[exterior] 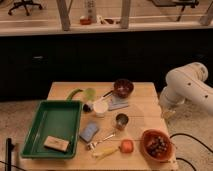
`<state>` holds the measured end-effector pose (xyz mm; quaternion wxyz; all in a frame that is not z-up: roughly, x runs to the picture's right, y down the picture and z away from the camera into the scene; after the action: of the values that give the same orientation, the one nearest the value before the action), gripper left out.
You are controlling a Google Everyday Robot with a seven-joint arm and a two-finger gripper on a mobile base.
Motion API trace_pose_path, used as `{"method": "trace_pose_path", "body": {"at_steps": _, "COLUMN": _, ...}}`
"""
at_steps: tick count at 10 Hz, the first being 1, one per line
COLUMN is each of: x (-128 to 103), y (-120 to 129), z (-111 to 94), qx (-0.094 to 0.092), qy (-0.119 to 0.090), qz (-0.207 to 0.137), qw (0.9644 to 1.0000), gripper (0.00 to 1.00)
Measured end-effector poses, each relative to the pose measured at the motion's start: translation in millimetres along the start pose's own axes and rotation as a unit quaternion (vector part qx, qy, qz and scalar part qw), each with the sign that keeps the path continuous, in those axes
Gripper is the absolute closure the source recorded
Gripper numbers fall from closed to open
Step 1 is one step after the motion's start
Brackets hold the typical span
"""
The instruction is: Place apple in paper cup
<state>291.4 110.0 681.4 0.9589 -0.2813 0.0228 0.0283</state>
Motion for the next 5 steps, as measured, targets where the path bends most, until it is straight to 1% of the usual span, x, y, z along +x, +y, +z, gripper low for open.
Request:
{"method": "trace_pose_path", "body": {"at_steps": 1, "x": 0.0, "y": 0.0, "z": 0.0, "qx": 0.000, "qy": 0.000, "qz": 0.000, "qw": 1.0000, "gripper": 0.25}}
{"method": "trace_pose_path", "body": {"at_steps": 2, "x": 0.0, "y": 0.0, "z": 0.0, "qx": 0.000, "qy": 0.000, "qz": 0.000, "qw": 1.0000, "gripper": 0.20}}
{"method": "trace_pose_path", "body": {"at_steps": 5, "x": 0.0, "y": 0.0, "z": 0.0, "qx": 0.000, "qy": 0.000, "qz": 0.000, "qw": 1.0000, "gripper": 0.20}}
